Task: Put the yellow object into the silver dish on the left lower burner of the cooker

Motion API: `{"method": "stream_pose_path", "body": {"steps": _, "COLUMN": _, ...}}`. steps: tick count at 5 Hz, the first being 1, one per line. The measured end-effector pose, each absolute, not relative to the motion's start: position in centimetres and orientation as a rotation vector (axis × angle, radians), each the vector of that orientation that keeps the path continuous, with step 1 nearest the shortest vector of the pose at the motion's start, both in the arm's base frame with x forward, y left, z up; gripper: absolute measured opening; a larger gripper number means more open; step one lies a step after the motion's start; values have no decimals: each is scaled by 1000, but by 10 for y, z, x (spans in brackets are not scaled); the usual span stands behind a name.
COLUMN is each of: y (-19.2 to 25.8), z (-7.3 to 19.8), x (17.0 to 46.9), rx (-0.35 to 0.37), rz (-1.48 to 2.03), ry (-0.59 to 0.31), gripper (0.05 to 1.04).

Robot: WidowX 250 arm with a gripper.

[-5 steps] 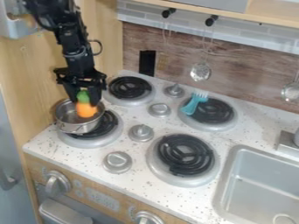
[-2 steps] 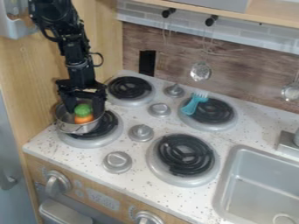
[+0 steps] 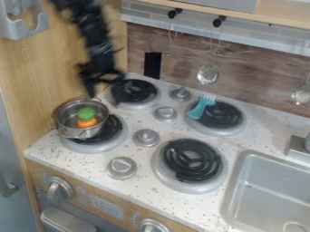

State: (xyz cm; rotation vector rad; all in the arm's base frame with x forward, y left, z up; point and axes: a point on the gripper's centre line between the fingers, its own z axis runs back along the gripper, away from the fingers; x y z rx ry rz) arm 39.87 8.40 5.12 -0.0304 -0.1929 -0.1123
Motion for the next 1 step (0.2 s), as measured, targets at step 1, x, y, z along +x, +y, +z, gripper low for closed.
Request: {"method": "stream_pose_path", "body": {"steps": 1, "y": 59, "z": 47, "x": 397, "rx": -38, "rz": -192, "ry": -174, "gripper": 999}}
